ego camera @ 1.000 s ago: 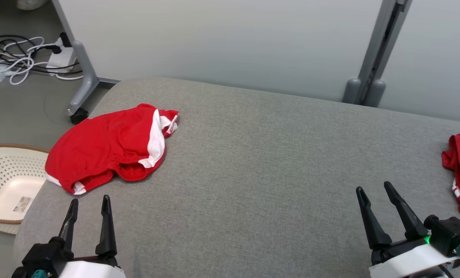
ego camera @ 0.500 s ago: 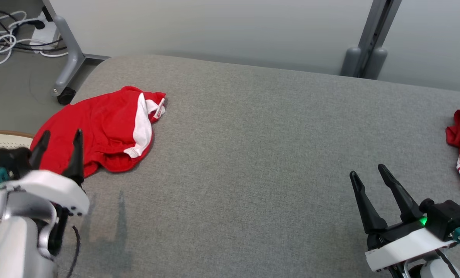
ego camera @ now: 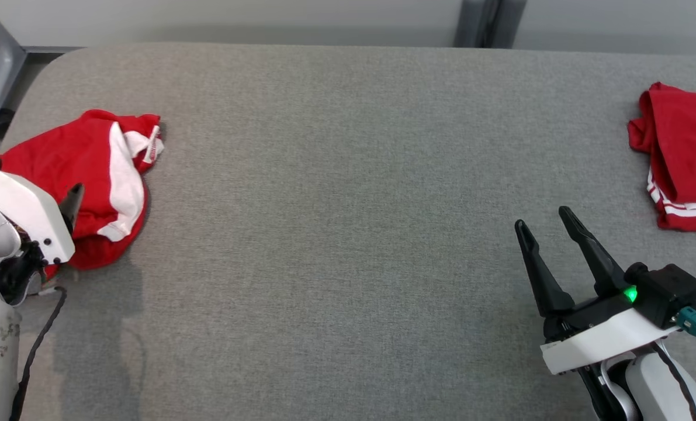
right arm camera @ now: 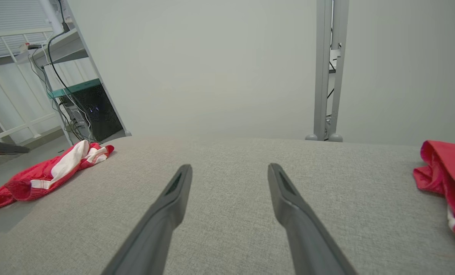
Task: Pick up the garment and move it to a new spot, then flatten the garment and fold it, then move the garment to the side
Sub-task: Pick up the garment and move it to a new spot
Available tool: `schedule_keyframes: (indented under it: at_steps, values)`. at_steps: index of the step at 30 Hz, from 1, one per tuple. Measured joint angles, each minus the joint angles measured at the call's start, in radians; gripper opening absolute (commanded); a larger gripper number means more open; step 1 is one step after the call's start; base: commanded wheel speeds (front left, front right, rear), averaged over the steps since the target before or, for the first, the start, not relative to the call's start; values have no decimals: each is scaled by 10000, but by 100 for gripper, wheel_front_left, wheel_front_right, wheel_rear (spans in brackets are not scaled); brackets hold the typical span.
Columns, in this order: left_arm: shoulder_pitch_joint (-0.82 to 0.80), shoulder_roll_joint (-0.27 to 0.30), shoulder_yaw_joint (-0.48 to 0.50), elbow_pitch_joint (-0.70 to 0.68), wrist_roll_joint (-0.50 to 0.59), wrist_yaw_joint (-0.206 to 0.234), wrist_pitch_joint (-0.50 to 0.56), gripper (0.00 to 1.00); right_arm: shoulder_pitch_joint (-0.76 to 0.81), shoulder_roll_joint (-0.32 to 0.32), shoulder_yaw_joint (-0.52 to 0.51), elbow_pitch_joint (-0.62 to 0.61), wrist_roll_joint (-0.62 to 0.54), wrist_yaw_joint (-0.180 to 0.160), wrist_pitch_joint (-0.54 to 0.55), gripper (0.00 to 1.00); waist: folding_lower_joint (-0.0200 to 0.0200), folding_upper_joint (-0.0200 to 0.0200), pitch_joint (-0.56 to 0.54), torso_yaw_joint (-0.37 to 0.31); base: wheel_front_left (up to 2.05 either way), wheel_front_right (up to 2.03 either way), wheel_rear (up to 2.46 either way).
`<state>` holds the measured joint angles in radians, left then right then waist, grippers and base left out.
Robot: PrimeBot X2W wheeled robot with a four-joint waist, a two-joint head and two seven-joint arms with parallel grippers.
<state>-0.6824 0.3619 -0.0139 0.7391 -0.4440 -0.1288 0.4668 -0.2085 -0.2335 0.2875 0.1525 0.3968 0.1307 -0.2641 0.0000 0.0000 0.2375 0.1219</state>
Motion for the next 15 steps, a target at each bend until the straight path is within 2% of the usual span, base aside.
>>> schedule_keyframes:
  at_steps: [6, 13, 14, 15]
  values:
    - [-370, 244, -466, 1540, -642, -10, 307, 100, -286, 27, 8, -4, -8, 0, 0, 100, 0, 0, 586, -548, 0, 0, 0]
    - [-605, 466, -1154, 2341, -1632, -8, 1641, 100, -379, 69, -79, -2, -25, 0, 0, 100, 1, 0, 976, -868, 0, 0, 0]
    - [-607, 510, -1235, 2336, -1753, -8, 1687, 98, -387, 77, -84, -2, -27, 0, 0, 100, 1, 0, 988, -879, 0, 0, 0]
    - [-607, 560, -1319, 2324, -1862, -8, 1726, 82, -396, 88, -96, 2, -33, 0, 0, 100, 0, 0, 996, -881, 0, 0, 0]
